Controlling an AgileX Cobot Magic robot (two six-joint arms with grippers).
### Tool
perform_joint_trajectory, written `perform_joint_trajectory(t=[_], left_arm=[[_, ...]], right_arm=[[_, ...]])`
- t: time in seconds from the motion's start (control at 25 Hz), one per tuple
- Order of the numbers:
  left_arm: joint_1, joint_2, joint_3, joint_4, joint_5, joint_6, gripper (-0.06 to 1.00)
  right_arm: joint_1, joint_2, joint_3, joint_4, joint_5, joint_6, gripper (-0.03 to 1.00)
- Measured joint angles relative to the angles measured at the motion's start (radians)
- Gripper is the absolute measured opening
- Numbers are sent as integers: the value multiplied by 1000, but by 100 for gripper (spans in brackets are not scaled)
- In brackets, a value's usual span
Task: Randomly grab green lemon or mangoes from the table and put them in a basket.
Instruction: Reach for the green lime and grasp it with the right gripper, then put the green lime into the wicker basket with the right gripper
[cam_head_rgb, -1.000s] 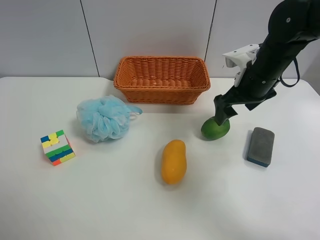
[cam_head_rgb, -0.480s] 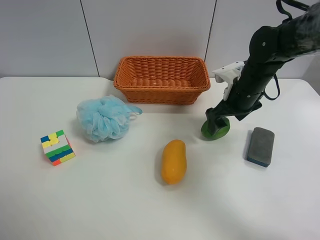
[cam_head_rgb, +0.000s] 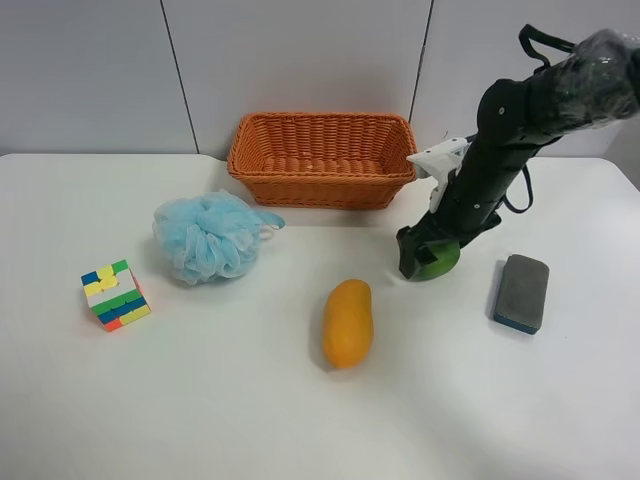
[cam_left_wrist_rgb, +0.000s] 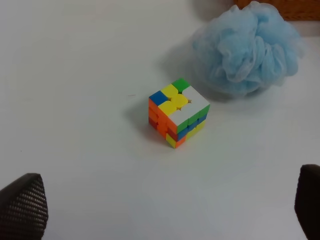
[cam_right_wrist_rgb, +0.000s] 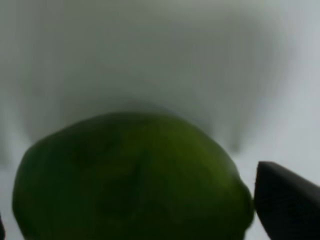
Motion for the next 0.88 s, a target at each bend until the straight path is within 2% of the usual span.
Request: perform_joint_trajectory(t=[0.32,0.36,0.44,0.72,0.88], left_arm=[[0,0,0,0,0,0,99],[0,0,0,0,0,0,99],[0,0,0,0,0,0,99],[0,0,0,0,0,0,99],[0,0,0,0,0,0,99]], right_arm=[[0,27,-5,16,-5,-24,99],[0,27,-5,13,-6,-23,96],[0,27,-5,10,-6,-20,81],[0,27,-5,8,-6,-14,81],[0,6,-7,13,46,-12,81]])
